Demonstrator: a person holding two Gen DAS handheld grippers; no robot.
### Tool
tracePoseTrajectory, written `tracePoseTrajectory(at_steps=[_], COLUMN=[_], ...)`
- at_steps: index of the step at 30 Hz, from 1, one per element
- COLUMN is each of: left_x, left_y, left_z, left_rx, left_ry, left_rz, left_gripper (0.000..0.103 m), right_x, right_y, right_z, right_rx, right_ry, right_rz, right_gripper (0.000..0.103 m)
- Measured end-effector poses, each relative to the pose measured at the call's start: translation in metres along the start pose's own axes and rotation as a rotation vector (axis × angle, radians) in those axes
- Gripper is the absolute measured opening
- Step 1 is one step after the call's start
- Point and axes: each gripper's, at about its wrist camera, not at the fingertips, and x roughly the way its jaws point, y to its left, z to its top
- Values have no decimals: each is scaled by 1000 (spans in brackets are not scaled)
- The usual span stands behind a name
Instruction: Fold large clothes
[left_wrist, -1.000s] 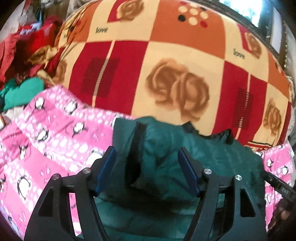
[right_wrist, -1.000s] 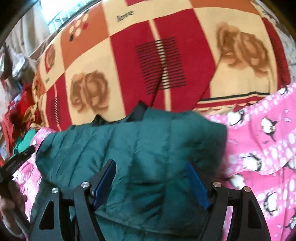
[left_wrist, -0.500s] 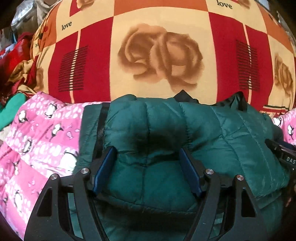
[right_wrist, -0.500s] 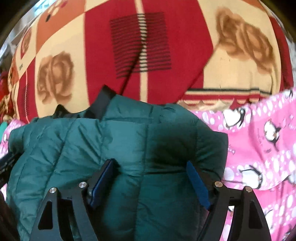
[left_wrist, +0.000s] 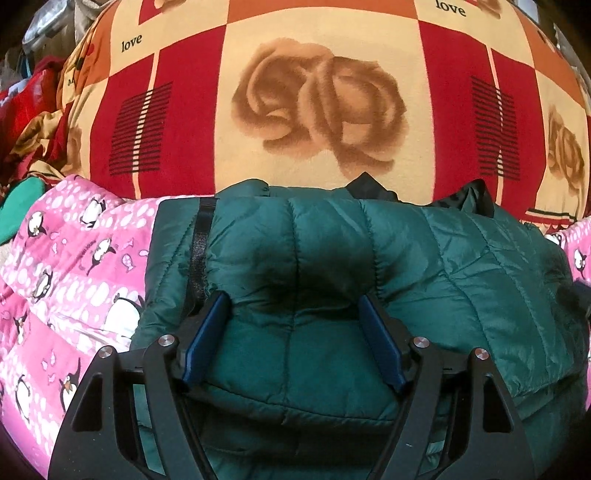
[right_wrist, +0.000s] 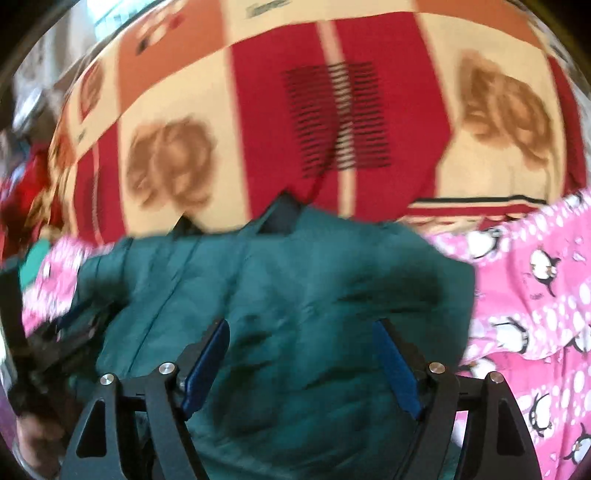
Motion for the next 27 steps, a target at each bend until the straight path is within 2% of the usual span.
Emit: tracePoseTrajectory(at_steps=[2,5,9,12,15,19,22,27], left_x=[1,2,3,3,3,3,4,4], left_y=[1,1,0,1,2,1,2,2], left_z=[0,0,0,0,-1,-2,-2,-2], left_rx=[-5,-7,-7,-13,-22,-22,-22,-23], left_ry=[-1,-3,-2,-3,-5,-8,-8,-11], left_rz=[-2,-7,-10,-13,-22,-18,-19,-20], left_gripper=[75,75,76,77,76,77,77,77], right_x=[11,22,28,16,-5,-24,-14,11], right_y=[13,19,16,12,-1,-22,-33,-39], right_z=[-9,-26,-33,-27,-25,-23,-24,-31], right_rx=[-35,-75,-76,-82,-44,-21,-14,3], right_ry=[23,-7,9,27,-9,-55,-14,34], right_rz=[-13,-65,-61,-43,-25,-82,-130,-128], right_gripper=[78,79,79,79,79,79,79,88])
